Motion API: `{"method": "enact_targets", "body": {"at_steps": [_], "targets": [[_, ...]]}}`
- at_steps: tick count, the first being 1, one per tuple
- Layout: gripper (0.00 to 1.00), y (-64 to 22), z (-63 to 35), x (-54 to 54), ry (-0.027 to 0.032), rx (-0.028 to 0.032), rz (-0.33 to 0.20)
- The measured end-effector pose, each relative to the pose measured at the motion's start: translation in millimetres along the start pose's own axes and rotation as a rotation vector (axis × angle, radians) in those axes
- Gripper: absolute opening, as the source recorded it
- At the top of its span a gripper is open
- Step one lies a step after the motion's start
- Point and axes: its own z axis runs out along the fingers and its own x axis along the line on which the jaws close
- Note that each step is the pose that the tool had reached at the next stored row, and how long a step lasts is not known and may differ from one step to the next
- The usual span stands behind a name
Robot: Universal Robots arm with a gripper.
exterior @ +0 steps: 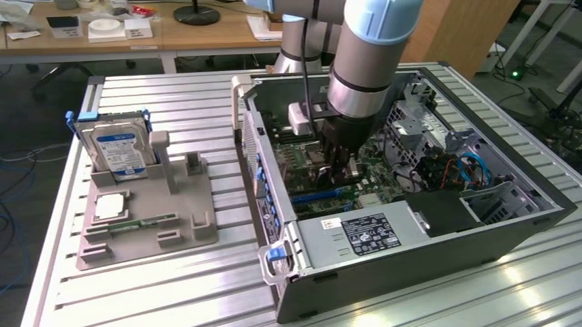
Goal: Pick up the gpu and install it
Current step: 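Insert the gpu into the slot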
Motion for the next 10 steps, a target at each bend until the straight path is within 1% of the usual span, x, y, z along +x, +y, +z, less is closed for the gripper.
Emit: {"method": "enact_targets", "body": {"at_steps": [4, 10], "targets": [[0.28, 2.0, 3.2, 0.2, 0.0008, 0.0000, 0.000], [0.28, 6.5, 5.3, 0.5, 0.0006, 0.0001, 0.000]]}}
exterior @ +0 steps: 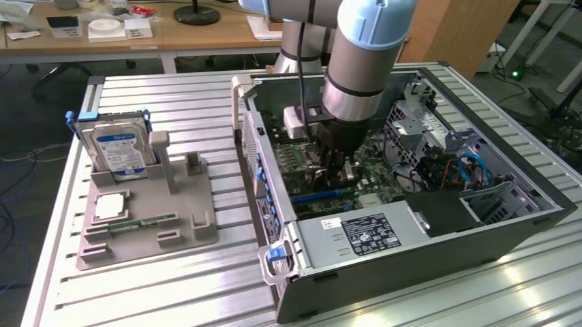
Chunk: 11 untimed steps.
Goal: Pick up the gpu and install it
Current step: 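Insert the gpu into the slot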
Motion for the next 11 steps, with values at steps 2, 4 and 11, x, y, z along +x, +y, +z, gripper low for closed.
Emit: {"method": "enact_targets", "body": {"at_steps": [2, 4, 11], "targets": [[0.28, 0.3, 1.2, 0.1, -0.0001, 0.0000, 0.000], [0.28, 0.8, 2.5, 0.1, 0.0000, 0.0000, 0.000], [0.28, 3.8, 6.1, 0.4, 0.0000, 0.0000, 0.000]]}}
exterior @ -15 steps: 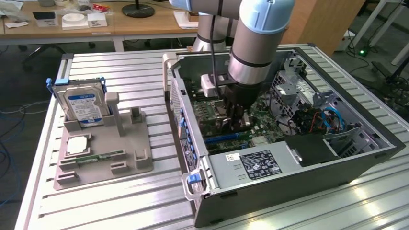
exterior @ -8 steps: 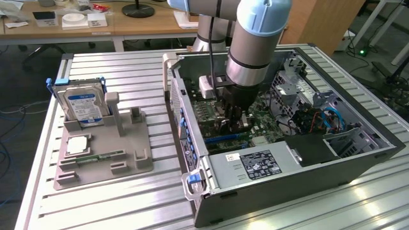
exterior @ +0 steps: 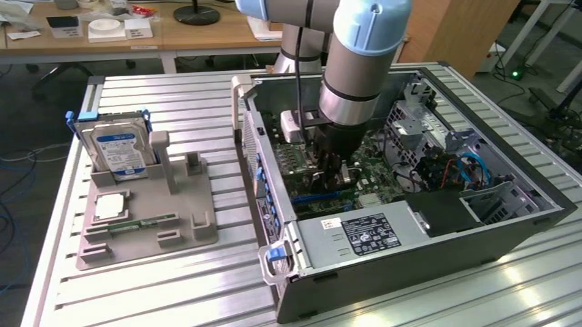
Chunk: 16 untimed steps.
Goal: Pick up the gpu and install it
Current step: 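Insert the gpu into the slot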
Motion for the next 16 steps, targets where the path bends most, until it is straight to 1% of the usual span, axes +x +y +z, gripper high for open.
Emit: {"method": "enact_targets", "body": {"at_steps": [6, 10, 13, 16], "targets": [[0.28, 0.2, 0.2, 0.0, 0.0000, 0.0000, 0.000], [0.28, 0.1, 0.3, -0.1, 0.0010, -0.0013, 0.000], [0.28, -0.3, 0.2, -0.4, 0.0057, -0.0019, 0.001], [0.28, -2.5, 0.4, -1.1, 0.0135, -0.0030, 0.002]]}}
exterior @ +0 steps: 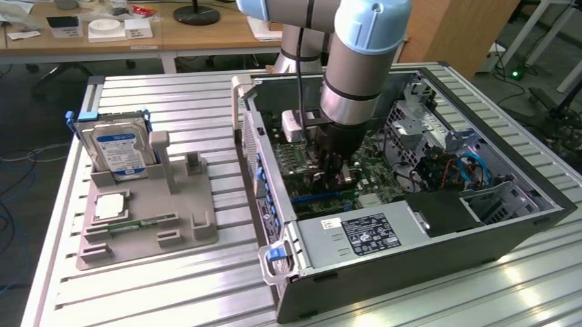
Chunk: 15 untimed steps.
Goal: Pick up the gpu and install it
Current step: 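Insert the gpu into the slot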
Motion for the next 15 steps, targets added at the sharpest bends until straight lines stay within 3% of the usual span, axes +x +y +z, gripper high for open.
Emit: {"method": "enact_targets", "body": {"at_steps": [4, 8, 15], "targets": [[0.28, -0.4, 0.4, -0.1, 0.0023, -0.0001, 0.000], [0.28, -0.3, 1.4, -0.8, 0.0110, 0.0002, 0.001], [0.28, 0.0, 1.4, -1.1, 0.0116, 0.0002, 0.001]]}}
